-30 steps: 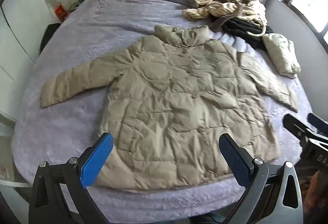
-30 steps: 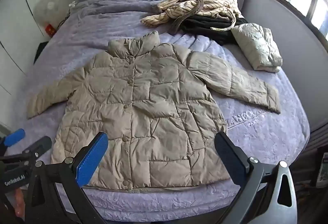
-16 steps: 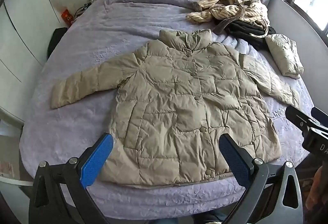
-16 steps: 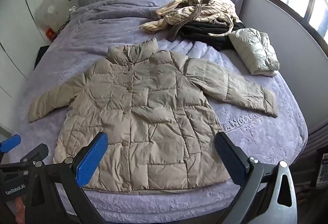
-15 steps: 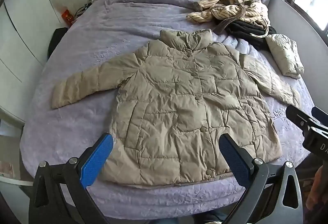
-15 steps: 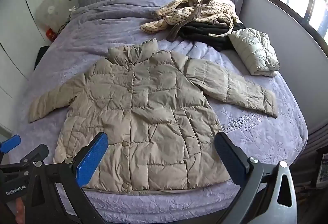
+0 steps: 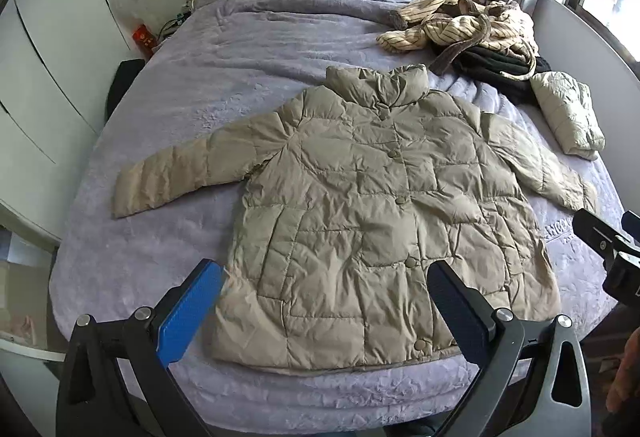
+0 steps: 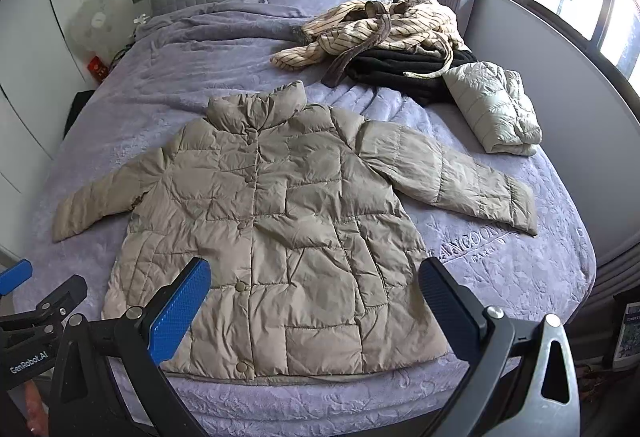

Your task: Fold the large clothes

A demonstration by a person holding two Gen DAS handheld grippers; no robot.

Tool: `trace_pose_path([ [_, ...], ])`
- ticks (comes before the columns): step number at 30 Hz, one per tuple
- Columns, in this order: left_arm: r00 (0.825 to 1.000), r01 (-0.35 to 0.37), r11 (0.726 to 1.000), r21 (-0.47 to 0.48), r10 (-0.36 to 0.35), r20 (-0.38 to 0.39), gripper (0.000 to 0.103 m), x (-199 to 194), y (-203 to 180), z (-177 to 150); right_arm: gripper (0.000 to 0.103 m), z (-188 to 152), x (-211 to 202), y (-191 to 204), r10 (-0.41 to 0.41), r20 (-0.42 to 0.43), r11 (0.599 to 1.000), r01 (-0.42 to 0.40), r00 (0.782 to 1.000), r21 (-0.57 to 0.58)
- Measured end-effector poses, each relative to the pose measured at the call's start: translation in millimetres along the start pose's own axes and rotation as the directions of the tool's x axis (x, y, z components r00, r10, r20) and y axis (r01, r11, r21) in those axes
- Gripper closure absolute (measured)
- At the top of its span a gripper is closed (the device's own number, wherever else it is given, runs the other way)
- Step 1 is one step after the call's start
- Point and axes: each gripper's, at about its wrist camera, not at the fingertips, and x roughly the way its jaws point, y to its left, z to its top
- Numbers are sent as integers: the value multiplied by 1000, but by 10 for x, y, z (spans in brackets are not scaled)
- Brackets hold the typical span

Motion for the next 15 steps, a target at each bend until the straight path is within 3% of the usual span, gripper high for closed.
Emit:
trace_pose_path([
  [15,1000,-5,1000,-5,5,-1,0,7,15,-5,0,9,7,16,-1,-2,1000,1,1000,-1],
])
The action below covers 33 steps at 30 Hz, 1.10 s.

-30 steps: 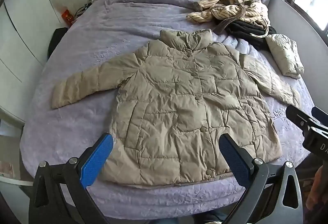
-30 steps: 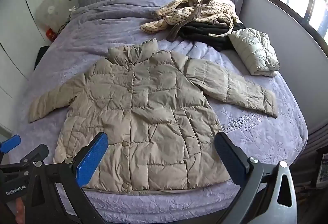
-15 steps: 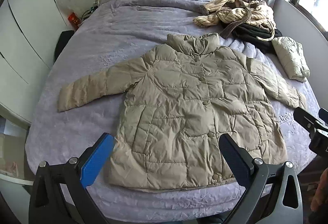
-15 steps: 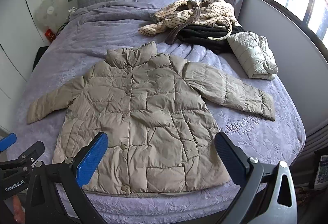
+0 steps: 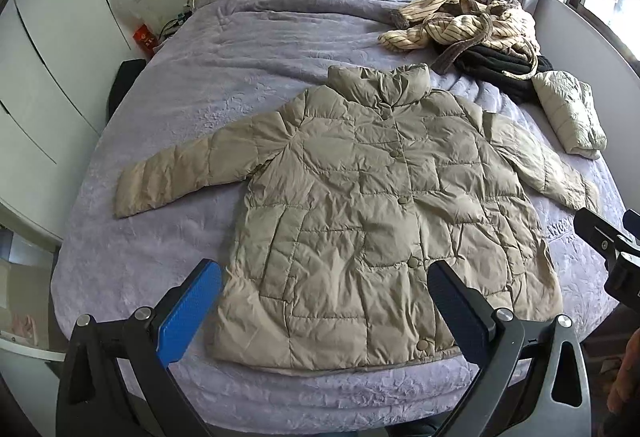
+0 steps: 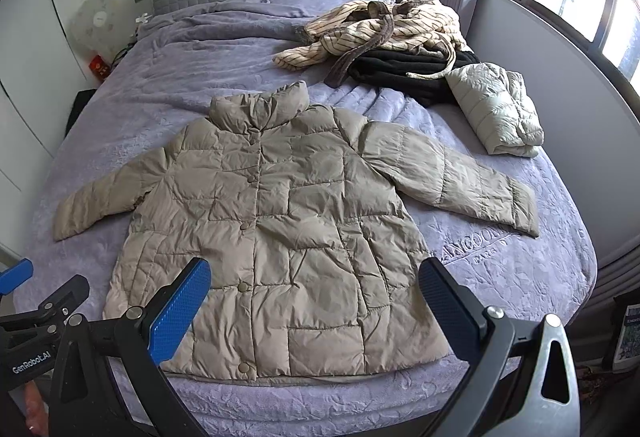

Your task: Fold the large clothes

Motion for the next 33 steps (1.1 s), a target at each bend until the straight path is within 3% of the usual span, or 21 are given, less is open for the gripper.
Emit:
trace_pose_path([
  [33,1000,-1,1000,4,1,1,0,-8,3,-6,0,8,2,28,2,-3,1000,-2,1000,-3],
])
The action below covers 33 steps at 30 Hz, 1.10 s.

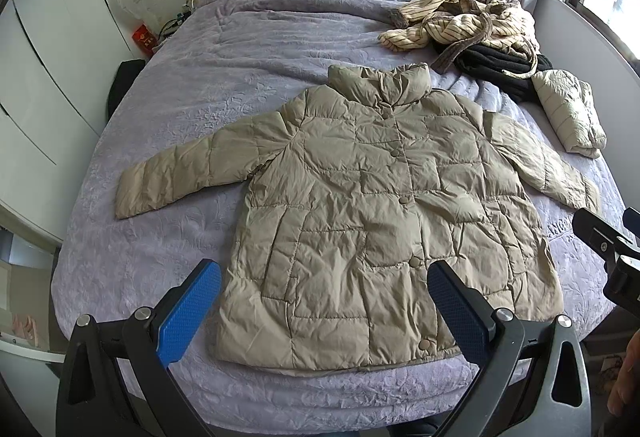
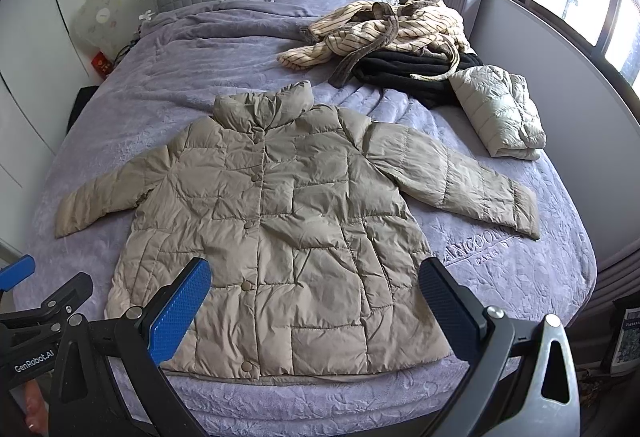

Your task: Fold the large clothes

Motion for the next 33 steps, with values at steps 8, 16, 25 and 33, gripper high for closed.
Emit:
trace_pose_path([
  [8,1000,-1,1000,-3,1,-2,0,6,-3,7,0,1,3,13,-1,1,1000,1,1000,-1],
  [16,1000,-1,1000,-2,1,-1,0,7,-3,4,0,5,9,22,0,1,1000,0,1000,-2],
  [25,1000,0,1000,-4,0,-2,0,12,4,13,0,8,12,21,-1,-1,1000,1,1000,-2],
  [33,1000,1,1000,-4,-1,-3,0,15,11,15,0,11,14,24,0,-2,1000,0,1000,-3],
])
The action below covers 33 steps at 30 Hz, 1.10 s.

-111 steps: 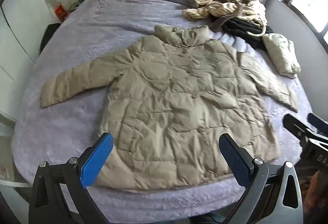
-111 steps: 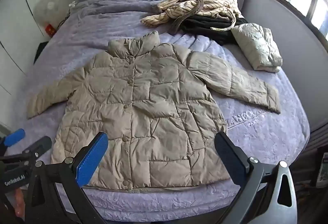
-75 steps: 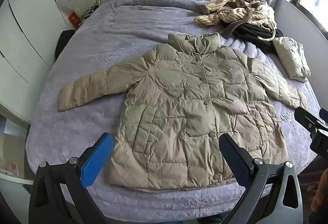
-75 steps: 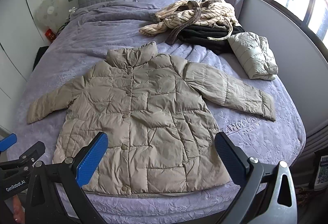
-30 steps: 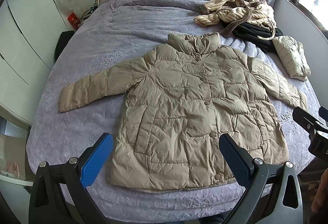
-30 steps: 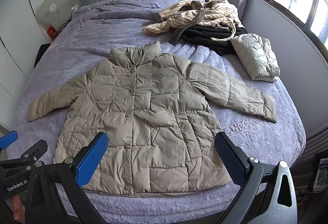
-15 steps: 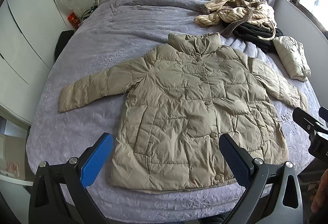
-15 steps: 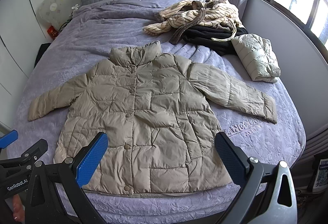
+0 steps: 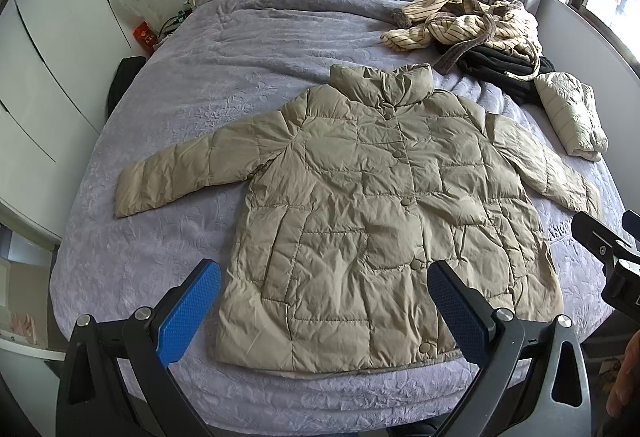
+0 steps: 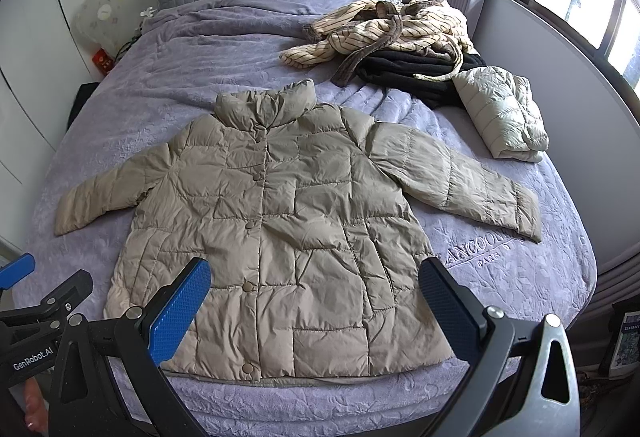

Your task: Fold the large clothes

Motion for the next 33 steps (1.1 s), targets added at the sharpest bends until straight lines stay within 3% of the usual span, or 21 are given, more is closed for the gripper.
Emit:
trace_pose_path([
  [33,1000,11,1000,-13,-11,-6,0,45,56,5,0,22,40,61,4,-18,1000,-4,1000,-6],
])
